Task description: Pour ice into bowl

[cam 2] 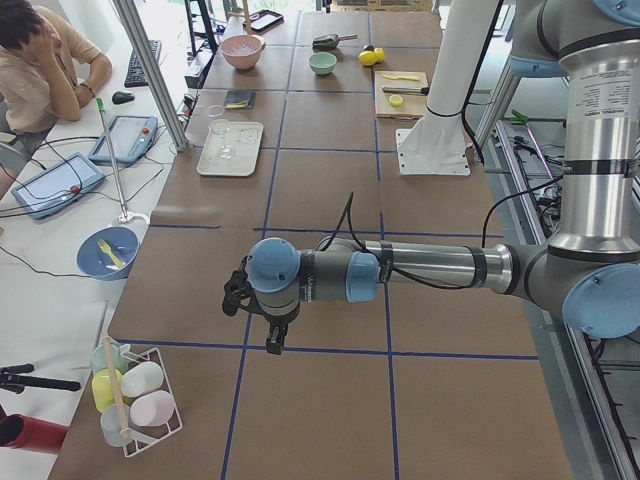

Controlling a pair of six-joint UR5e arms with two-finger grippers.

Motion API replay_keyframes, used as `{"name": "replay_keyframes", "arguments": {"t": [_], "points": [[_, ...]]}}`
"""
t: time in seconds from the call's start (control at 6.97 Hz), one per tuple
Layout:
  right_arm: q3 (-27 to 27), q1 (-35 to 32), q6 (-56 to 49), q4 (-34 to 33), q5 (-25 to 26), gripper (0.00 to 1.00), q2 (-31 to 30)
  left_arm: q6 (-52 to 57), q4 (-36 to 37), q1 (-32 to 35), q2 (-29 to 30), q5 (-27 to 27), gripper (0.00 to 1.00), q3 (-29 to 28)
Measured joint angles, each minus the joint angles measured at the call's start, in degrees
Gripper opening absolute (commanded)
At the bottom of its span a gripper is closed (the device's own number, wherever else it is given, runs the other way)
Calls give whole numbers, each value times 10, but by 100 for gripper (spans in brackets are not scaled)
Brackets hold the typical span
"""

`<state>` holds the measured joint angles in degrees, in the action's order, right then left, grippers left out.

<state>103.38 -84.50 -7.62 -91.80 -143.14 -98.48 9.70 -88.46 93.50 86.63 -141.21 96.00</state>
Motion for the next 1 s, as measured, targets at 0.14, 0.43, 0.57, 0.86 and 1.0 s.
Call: {"name": "replay_keyframes", "arguments": {"t": [0.14,0.43,0.57,0.86,1.0], "points": [[-2,26,15,11,-21,100,2,0,0,-5,-3,0,100,2],[-33,85,161,120,-26,100,11,1,0,-8,-6,0,100,3],[-69,118,273,230,-6,96,13,1,-1,-8,-7,-1,100,3],[-106,193,473,388,75,90,16,1,-2,-9,-9,-1,100,6],[-113,214,516,414,102,87,17,1,-3,-9,-9,-1,100,11]]}}
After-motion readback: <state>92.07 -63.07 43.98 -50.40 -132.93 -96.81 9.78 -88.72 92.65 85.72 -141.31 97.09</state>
